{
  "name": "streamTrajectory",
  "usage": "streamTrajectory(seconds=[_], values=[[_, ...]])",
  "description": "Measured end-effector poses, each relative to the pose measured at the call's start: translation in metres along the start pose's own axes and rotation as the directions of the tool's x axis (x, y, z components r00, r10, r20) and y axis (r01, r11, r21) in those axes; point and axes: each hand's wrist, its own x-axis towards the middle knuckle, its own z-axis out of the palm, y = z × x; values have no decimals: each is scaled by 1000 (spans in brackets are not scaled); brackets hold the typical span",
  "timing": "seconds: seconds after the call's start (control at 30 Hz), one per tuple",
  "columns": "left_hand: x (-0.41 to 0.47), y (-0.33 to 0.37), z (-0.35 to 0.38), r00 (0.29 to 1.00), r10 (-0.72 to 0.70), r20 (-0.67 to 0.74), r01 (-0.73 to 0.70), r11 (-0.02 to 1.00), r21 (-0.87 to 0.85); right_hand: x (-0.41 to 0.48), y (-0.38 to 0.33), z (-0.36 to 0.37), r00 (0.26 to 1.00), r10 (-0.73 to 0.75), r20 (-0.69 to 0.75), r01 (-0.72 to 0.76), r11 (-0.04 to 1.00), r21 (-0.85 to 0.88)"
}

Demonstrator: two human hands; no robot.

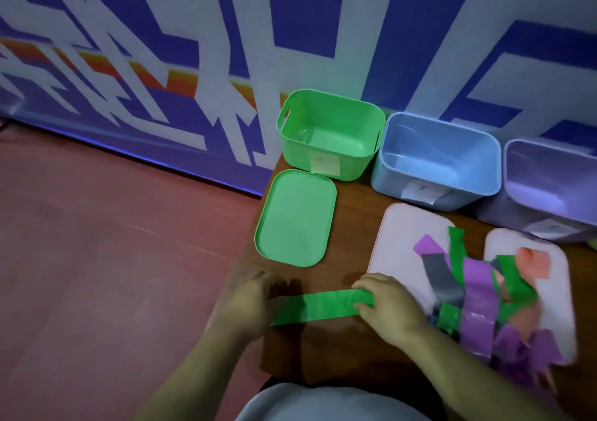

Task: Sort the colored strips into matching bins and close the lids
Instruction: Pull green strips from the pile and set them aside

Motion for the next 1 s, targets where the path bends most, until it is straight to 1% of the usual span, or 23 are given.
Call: streamTrajectory(seconds=[0.07, 0.13, 0.23, 0.3, 0.4, 0.67, 0.87, 1.0], values=[[10, 18, 6, 998, 55, 38, -53, 998, -32, -6, 14, -9, 999, 24, -43, -24, 1000, 14], [21, 38, 15, 992, 116, 51, -113, 992, -55, -16, 32, -18, 990, 54, -127, -48, 998, 44], [35, 73, 32, 977, 202, 67, -199, 979, -52, -37, 63, -30, 971, 107, -214, -91, 992, 86], [42, 99, 44, 963, 256, 82, -251, 966, -59, -51, 85, -40, 959, 135, -248, -118, 990, 81], [47, 138, 61, 948, 308, 85, -304, 951, -51, -71, 115, -59, 957, 156, -246, -141, 987, 76], [53, 221, 112, 937, 344, 67, -336, 936, -109, -106, 184, -104, 947, 194, -254, -181, 981, 75], [60, 271, 142, 938, 334, 94, -323, 939, -117, -109, 232, -126, 937, 229, -266, -194, 969, 152], [80, 300, 148, 965, 256, 48, -248, 959, -134, -97, 248, -135, 935, 207, -289, -169, 974, 150]])
